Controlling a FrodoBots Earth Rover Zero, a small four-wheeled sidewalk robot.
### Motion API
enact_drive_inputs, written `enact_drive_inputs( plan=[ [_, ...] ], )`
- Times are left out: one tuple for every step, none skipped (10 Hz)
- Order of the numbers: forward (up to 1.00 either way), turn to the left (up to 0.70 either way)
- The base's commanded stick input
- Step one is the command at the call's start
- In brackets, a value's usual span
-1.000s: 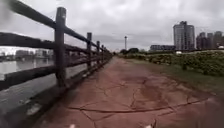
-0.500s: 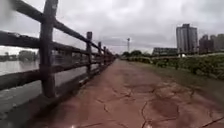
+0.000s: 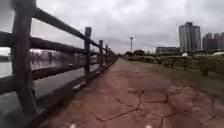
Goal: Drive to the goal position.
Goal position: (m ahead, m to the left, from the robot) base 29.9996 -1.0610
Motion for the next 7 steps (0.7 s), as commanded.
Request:
enact_drive_inputs(
  plan=[
    [0.85, -0.33],
    [0.85, -0.33],
    [0.85, -0.33],
    [0.85, -0.32],
    [0.85, -0.23],
    [0.85, -0.12],
    [0.85, -0.01]
  ],
)
